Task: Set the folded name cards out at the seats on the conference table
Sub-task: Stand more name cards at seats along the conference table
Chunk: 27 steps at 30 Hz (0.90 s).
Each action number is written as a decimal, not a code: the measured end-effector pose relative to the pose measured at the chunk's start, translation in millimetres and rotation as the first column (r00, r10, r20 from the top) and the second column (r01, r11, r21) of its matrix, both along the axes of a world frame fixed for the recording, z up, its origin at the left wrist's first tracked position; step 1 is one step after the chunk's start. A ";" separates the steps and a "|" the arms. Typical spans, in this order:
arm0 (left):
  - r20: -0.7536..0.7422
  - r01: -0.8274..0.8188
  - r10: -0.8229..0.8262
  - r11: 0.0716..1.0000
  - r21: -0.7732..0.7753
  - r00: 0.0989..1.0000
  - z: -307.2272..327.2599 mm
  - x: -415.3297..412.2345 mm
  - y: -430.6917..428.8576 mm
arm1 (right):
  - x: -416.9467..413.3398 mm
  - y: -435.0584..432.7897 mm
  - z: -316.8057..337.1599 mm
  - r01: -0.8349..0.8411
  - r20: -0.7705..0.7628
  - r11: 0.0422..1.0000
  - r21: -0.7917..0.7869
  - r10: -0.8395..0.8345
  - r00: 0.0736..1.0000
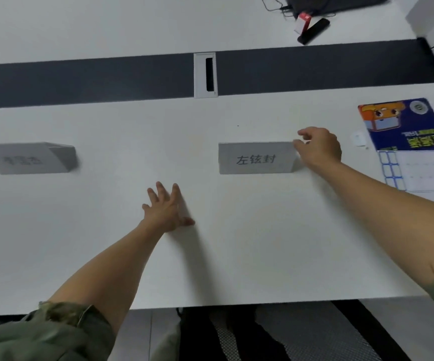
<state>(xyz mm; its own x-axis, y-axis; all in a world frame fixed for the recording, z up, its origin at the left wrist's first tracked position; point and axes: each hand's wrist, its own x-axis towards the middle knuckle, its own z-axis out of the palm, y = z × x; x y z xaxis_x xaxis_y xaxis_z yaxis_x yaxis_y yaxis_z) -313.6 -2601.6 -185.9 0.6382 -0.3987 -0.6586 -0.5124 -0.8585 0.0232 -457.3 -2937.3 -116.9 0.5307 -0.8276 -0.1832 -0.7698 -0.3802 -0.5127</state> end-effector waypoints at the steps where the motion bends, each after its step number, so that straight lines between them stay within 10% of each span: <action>1: -0.013 -0.020 0.020 1.000 0.008 1.000 0.7 -0.2 -2.0 | 2.4 2.3 4.2 -0.070 -0.050 0.994 -0.081 0.066 0.997; 9: -0.075 -0.098 0.101 0.994 0.050 0.992 2.8 -1.2 -8.5 | 29.0 32.6 -6.1 -0.624 -0.255 0.778 -0.067 0.591 0.765; 27: -0.139 -0.186 0.188 0.982 0.033 0.972 10.1 -3.8 -11.5 | 74.2 3.1 -11.8 -0.626 -0.318 0.780 0.016 0.597 0.736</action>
<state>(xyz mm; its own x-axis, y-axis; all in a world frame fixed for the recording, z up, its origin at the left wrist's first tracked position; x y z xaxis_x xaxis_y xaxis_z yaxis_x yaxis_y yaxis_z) -317.4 -2613.2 -175.8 0.6006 -0.2674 -0.7535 -0.3354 -0.9398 0.0661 -383.1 -2934.2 -128.7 0.8614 -0.3627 -0.3556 -0.4609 -0.8524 -0.2470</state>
